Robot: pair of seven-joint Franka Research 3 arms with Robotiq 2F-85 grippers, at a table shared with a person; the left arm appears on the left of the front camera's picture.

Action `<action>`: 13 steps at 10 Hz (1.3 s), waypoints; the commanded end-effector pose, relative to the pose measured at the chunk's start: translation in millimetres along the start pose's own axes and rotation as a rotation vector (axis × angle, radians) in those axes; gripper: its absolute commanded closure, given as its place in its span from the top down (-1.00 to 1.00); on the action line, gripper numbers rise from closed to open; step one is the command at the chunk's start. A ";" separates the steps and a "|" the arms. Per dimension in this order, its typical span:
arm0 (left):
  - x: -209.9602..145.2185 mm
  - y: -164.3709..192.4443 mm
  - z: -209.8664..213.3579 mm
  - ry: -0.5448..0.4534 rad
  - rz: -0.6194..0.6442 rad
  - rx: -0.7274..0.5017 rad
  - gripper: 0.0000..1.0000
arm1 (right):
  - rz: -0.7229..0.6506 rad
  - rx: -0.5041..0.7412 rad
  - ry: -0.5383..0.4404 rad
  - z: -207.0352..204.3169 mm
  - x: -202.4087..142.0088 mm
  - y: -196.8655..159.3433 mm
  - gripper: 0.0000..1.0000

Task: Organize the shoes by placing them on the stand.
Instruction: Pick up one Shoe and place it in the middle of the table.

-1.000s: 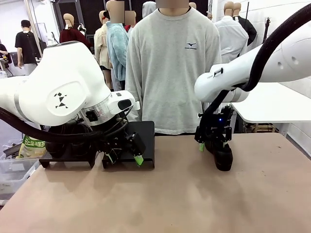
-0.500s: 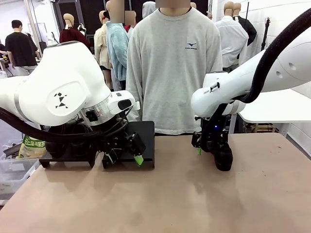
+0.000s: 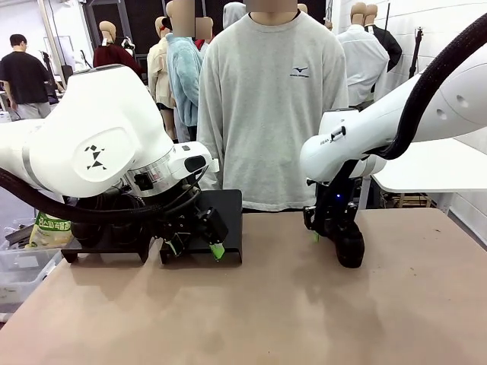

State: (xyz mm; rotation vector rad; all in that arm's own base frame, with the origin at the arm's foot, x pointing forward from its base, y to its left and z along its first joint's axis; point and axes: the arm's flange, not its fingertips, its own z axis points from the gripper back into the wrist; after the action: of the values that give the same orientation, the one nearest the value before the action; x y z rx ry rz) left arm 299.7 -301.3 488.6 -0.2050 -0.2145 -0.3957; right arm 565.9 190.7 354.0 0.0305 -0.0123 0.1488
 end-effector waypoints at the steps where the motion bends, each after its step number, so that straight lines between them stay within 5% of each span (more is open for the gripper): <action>1: -0.2 1.1 2.1 0.007 -0.002 -0.009 1.00 | -0.053 -0.024 -0.017 -2.3 -3.3 -4.0 -0.66; 2: -0.2 1.1 2.1 0.007 -0.002 -0.009 1.00 | -0.067 -0.032 -0.015 -1.9 -3.1 -4.4 -1.00; 9: -0.2 1.1 2.1 0.007 -0.002 -0.009 1.00 | -0.115 -0.069 -0.009 -5.0 -2.3 -8.4 -1.00; 13: -0.2 1.1 2.1 0.007 -0.002 -0.009 1.00 | -0.170 0.074 -0.099 79.8 -70.0 44.2 -1.00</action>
State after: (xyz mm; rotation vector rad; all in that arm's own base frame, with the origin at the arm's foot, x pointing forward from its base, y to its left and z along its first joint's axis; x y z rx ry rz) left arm 299.7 -301.4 488.7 -0.2050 -0.2147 -0.3957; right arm 528.3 214.1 409.9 0.0791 -0.0690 -0.0206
